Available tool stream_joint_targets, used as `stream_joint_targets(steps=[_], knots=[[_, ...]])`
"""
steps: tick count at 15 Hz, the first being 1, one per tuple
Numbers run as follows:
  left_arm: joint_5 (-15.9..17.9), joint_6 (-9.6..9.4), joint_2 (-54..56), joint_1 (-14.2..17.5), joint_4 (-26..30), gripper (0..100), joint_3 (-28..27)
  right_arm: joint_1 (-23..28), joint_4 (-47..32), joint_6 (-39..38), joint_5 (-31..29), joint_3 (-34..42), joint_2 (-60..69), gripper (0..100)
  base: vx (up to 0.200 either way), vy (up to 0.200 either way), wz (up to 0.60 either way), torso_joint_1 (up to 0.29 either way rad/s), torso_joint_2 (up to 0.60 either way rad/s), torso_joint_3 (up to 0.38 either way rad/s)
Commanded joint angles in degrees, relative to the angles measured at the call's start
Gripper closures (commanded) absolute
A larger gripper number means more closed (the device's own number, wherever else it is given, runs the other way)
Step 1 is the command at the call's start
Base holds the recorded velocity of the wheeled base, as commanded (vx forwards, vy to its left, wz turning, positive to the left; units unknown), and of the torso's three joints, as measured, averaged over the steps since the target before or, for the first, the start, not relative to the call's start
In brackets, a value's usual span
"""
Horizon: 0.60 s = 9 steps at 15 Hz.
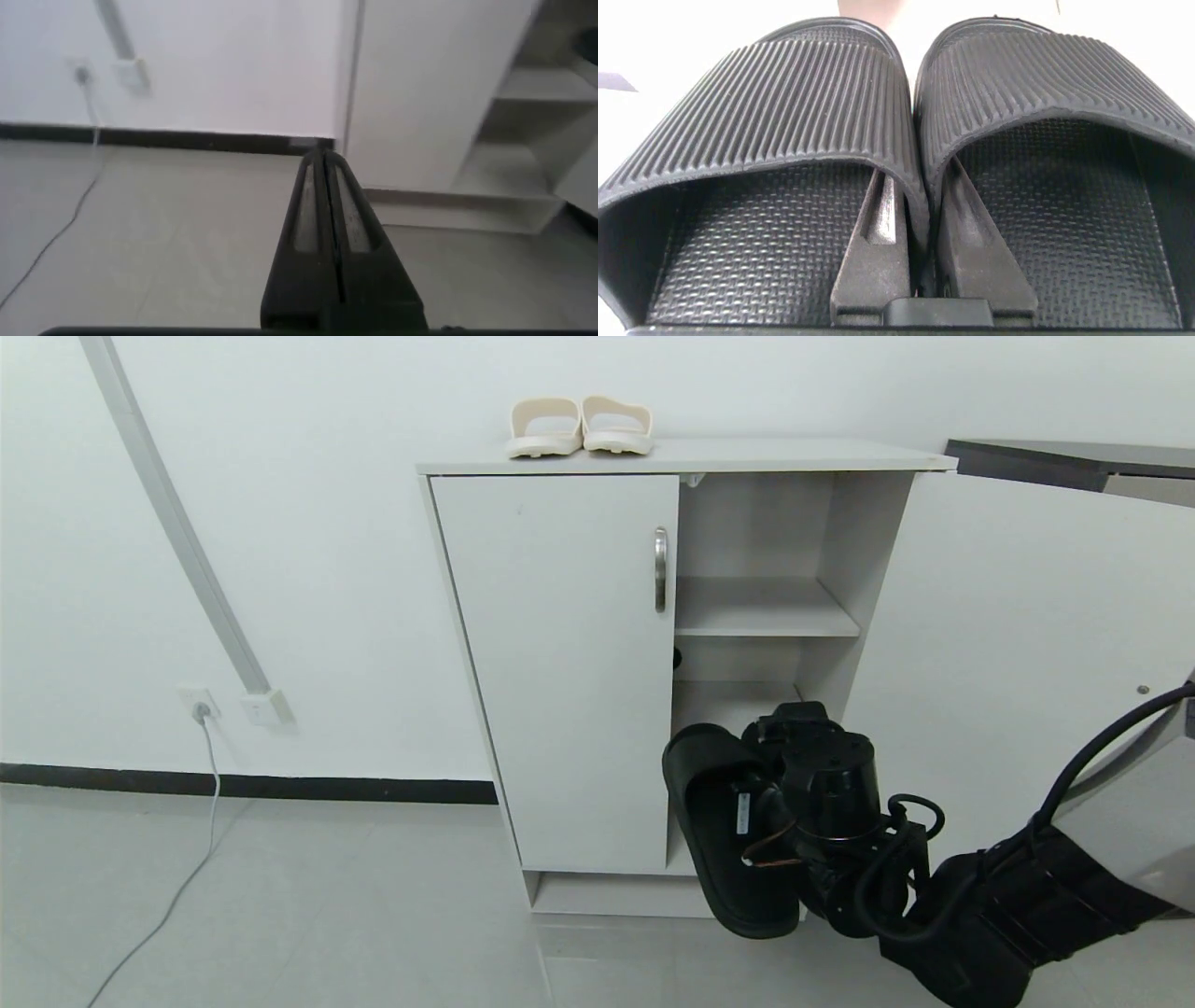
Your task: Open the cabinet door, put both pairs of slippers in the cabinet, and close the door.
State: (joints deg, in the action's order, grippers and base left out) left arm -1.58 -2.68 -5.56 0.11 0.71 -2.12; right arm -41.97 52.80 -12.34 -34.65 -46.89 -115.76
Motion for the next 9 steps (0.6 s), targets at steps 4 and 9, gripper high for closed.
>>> stream_joint_targets(steps=[4,9], knots=[[9.3,-1.45,5.6,-0.2,-2.6,100,2.0,0.0,0.0,-0.1,0.5,0.6,-0.1,100,0.000,0.000,0.00,0.000,0.00,0.000],[6.8,1.10,5.6,-0.2,-0.4,100,2.0,0.1,0.9,0.2,0.4,0.3,-0.2,100,0.000,0.000,0.00,0.000,0.00,0.000]])
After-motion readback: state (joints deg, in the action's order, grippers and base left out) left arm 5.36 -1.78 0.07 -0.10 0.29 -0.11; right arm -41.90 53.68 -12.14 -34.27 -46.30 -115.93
